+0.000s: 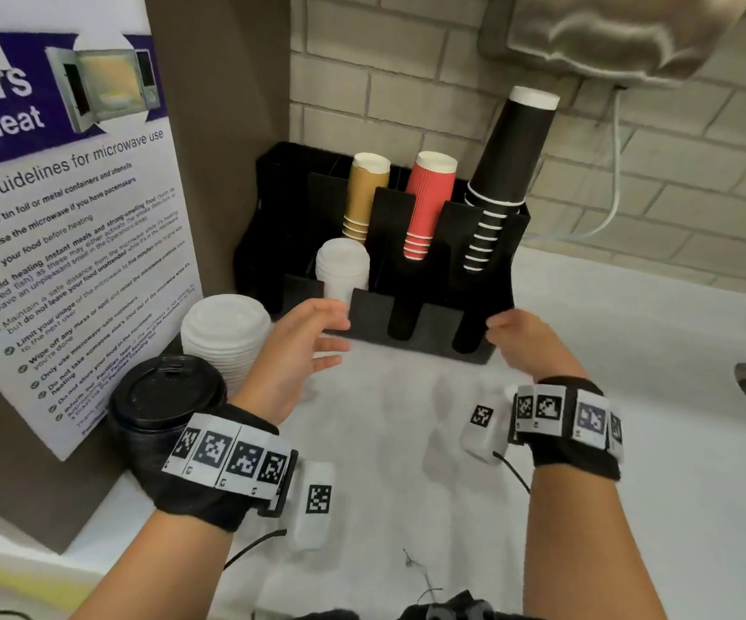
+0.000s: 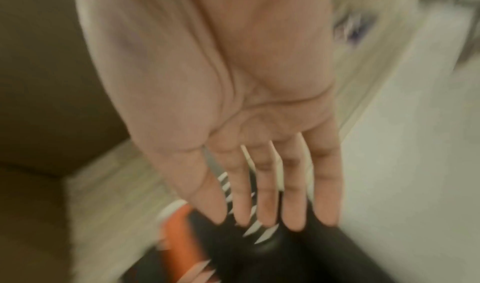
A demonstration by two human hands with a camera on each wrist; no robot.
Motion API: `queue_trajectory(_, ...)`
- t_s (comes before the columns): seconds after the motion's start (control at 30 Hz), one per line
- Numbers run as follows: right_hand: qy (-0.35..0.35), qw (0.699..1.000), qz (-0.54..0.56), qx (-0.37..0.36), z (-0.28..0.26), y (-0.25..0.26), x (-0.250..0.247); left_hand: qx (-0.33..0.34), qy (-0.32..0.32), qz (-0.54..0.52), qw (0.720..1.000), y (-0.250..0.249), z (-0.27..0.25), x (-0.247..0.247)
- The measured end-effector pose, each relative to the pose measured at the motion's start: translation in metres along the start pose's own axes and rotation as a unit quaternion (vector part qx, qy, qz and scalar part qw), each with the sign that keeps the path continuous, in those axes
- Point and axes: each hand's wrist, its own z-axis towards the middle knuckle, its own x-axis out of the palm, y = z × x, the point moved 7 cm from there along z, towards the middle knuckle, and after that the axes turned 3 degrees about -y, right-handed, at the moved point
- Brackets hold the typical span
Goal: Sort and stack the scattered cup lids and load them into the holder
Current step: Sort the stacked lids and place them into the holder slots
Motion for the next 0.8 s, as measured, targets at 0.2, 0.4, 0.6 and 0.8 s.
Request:
queue_trajectory(0.2,0.18,0.959,-0.15,0.161,-0.029,-0.075,0.012,-0.031,0.04,0.017,0.999,0.018,-0.002,0.022)
queue_trajectory(0.4,0.201,0.95,-0.186,0.148,-0.032,-0.075,0.015,-0.034,0.062,0.015,0.997,0.02,-0.006,0.034)
queue_trajectory(0.6,0.172,0.96,-0.178,0.128,-0.031,-0.076,0.013,-0.027,0.056,0.017,0.998,0.017,-0.008,0.03)
queue_trajectory(0.8,0.122,0.979,-0.131,0.094,-0.026,-0.066,0.002,-0.022,0.054,0.024,0.998,0.018,-0.008,0.027)
